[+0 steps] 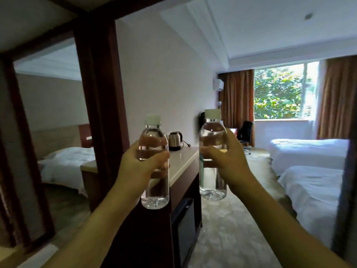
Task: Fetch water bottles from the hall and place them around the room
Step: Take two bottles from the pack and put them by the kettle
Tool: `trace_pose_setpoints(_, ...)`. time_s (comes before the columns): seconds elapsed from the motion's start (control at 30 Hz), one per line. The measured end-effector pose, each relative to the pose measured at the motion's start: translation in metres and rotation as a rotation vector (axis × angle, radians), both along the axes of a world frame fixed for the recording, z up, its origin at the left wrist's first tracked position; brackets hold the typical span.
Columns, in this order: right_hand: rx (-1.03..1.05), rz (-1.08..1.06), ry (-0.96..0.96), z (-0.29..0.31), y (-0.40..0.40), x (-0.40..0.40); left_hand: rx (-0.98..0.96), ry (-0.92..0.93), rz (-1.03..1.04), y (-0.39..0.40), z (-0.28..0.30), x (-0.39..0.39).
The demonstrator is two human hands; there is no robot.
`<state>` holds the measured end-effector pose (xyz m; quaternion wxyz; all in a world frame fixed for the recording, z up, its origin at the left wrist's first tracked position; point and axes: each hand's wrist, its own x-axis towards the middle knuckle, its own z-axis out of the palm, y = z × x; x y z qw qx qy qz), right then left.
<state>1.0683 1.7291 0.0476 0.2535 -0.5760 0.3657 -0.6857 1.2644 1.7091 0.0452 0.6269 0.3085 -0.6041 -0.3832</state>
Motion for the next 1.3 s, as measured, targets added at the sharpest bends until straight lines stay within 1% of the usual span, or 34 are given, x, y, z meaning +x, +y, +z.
trace_pose_setpoints(0.17, 0.007, -0.118, -0.015, -0.014, -0.044, -0.053, 0.059, 0.0, -0.064, -0.064, -0.019, -0.052)
trace_pose_setpoints(0.37, 0.047, -0.263, 0.018, -0.033, -0.123, -0.091, 0.049, -0.013, -0.166, -0.166, -0.031, -0.092)
trace_pose_setpoints(0.6, 0.069, -0.412, -0.013, -0.03, -0.229, -0.12, 0.084, 0.019, -0.29, -0.295, -0.033, -0.144)
trace_pose_setpoints(0.87, 0.103, -0.547, 0.045, -0.038, -0.322, -0.179, 0.126, -0.006, -0.435, -0.399, -0.046, -0.216)
trace_pose_setpoints(0.97, 0.105, -0.536, 0.022, -0.05, -0.36, -0.21, 0.127, -0.023, -0.444, -0.437, -0.056, -0.247)
trace_pose_setpoints(1.1, 0.091, -0.491, 0.045, -0.069, -0.416, -0.265, 0.131, -0.046, -0.436, -0.492, -0.07, -0.295)
trace_pose_setpoints(1.3, 0.076, -0.396, -0.007, -0.071, -0.513, -0.355, 0.091, -0.055, -0.337, -0.577, -0.068, -0.379)
